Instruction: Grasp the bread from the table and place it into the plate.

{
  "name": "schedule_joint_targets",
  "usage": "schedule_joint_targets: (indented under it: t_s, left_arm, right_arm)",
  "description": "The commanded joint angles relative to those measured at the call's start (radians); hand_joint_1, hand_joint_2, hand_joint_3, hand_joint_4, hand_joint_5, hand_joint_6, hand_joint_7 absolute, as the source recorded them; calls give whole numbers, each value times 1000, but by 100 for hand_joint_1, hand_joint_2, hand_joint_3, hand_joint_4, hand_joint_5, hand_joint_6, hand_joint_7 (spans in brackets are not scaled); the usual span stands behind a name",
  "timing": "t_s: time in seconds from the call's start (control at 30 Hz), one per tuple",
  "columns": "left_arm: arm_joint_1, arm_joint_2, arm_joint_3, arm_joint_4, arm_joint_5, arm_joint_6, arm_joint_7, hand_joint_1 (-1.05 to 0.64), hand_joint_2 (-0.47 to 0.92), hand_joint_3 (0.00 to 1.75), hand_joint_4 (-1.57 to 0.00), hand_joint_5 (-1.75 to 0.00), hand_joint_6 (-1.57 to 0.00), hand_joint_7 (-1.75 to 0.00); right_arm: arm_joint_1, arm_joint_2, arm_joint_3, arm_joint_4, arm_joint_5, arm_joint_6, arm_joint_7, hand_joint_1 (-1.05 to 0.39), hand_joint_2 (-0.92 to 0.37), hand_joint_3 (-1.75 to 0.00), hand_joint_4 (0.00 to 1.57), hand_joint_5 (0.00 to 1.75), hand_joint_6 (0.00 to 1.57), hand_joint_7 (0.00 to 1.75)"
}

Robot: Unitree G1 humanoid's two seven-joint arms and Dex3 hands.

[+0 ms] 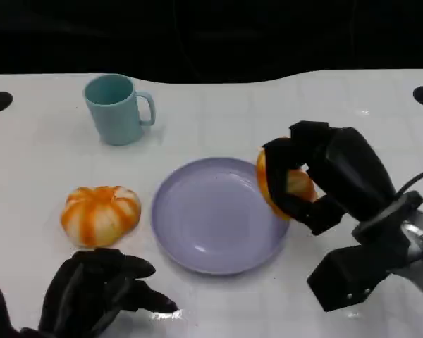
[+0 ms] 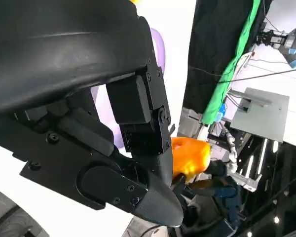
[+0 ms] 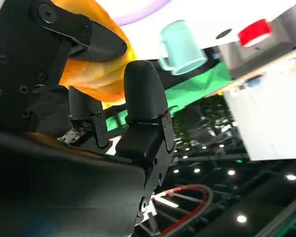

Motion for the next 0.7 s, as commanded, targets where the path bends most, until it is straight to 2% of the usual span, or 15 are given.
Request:
schedule_joint_targets:
  t_s: [0.03,0.2,0.33,0.5,0.57,0.6,0.7]
  left_arm:
    - [-2,5,7,4,-6,-3,5,-95,80,0,-157,-19,-153,0]
    - [1,4,6,1,-1,-5,10,-95,80,0,-157,-20,-153,0]
    - [4,4,4,-3,4,-10,13,-95,81,0,-157,-20,-153,0]
    - [6,5,3,-2,6,-19,6,-95,81,1,-157,-19,-153,0]
    - [6,5,1,-4,8,-19,9,-95,82,1,-157,-19,-153,0]
    - [6,5,1,-4,7,-17,10,-95,82,1,-157,-19,-153,0]
    - [6,5,1,-8,7,-13,14,-96,81,0,-157,-19,-153,0]
  right_arm:
    - [-27,42,12,-9,8,-10,29,-6,-11,-157,108,175,82,175]
    - [-47,80,37,23,-6,-7,53,-9,-14,-154,105,175,81,175]
    - [-78,112,57,111,-22,-48,17,-9,-22,-145,104,175,81,175]
    - [-107,125,76,189,-36,-70,6,-6,-22,-144,101,175,79,172]
    - [-112,123,81,198,-35,-59,33,-6,-23,-143,98,169,90,137]
    - [-112,122,82,197,-33,-50,49,-8,-26,-134,97,159,92,118]
    - [-107,114,85,179,-29,-14,111,-16,-45,-83,89,120,93,62]
